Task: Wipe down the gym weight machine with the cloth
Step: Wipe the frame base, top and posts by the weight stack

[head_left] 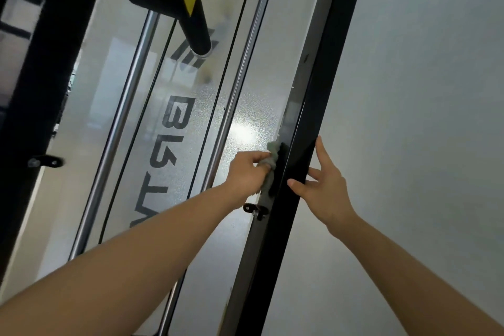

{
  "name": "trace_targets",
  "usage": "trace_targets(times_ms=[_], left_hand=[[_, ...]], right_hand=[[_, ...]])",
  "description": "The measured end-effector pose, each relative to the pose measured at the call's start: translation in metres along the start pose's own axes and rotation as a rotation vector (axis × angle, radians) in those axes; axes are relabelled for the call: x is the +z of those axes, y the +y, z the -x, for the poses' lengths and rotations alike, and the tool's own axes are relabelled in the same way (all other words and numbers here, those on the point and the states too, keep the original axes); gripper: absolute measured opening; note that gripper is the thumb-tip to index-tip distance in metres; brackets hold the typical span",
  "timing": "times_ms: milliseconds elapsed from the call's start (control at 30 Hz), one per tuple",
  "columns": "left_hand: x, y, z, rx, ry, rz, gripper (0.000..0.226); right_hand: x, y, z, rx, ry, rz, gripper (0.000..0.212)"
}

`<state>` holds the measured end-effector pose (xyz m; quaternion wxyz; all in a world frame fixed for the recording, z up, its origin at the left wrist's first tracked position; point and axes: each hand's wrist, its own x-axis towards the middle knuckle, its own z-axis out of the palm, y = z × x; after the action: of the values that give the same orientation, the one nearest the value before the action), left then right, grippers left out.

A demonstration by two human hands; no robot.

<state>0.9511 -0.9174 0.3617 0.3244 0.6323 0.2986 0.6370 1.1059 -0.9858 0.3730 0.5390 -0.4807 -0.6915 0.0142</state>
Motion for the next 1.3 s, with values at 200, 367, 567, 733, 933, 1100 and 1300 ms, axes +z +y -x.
trace_targets(times_ms=[200, 367, 567, 733, 933, 1100, 1300], left_hand=[[0.007, 0.012, -0.012, -0.016, 0.013, 0.049, 0.037], [0.007, 0.011, -0.017, -0.018, 0.069, 0.022, 0.023], [0.011, 0.06, -0.04, 0.062, 0.051, 0.118, 0.033], [0.021, 0.072, -0.054, -0.021, 0.135, 0.16, 0.027], [0.033, 0.095, -0.088, -0.178, 0.27, 0.212, 0.024], [0.045, 0.155, -0.116, -0.141, 0.337, 0.237, 0.025], [0.045, 0.192, -0.116, -0.264, 0.347, 0.421, 0.019]], right_hand=[[-0.003, 0.004, 0.001, 0.02, -0.005, -0.077, 0.095], [-0.019, -0.006, -0.026, 0.086, 0.021, -0.068, 0.065], [-0.03, -0.049, -0.102, 0.159, 0.098, -0.246, 0.095], [-0.021, -0.051, -0.119, 0.027, 0.172, -0.245, 0.037], [-0.019, -0.047, -0.119, 0.021, 0.172, -0.202, 0.046], [-0.016, -0.046, -0.115, 0.044, 0.19, -0.232, 0.057], [-0.014, -0.053, -0.111, 0.167, 0.158, -0.266, 0.079]])
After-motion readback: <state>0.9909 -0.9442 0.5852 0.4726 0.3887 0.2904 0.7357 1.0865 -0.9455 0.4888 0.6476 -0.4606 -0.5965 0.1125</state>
